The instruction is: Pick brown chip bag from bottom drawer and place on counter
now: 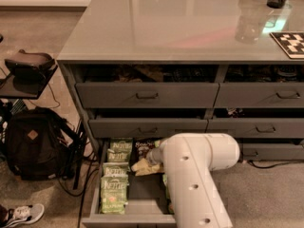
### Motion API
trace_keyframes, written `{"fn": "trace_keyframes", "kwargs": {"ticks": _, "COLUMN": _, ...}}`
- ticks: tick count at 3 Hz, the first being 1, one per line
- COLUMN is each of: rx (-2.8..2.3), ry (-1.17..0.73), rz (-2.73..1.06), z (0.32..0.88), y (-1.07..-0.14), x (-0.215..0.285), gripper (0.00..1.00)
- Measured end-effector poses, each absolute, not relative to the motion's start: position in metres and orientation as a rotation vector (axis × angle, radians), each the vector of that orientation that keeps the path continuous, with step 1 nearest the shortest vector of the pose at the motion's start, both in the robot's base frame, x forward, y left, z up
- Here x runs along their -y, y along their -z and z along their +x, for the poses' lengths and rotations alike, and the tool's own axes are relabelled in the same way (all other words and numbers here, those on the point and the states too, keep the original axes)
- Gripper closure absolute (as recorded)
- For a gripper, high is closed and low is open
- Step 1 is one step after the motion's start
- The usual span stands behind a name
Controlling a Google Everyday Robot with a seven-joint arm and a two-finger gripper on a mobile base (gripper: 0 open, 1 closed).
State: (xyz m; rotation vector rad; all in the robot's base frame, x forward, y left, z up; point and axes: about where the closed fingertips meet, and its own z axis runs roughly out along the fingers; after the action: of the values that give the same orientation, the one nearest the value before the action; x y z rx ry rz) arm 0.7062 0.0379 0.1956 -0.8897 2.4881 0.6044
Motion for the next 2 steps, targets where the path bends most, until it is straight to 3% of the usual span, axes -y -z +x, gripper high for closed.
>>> {"fn": "trace_keyframes", "kwargs": {"ticks": 2, "rx": -2.508, "ry": -0.417, "rz": -0.816, "z": 0.673, "y": -0.16, "x": -0.044, "gripper": 0.0}}
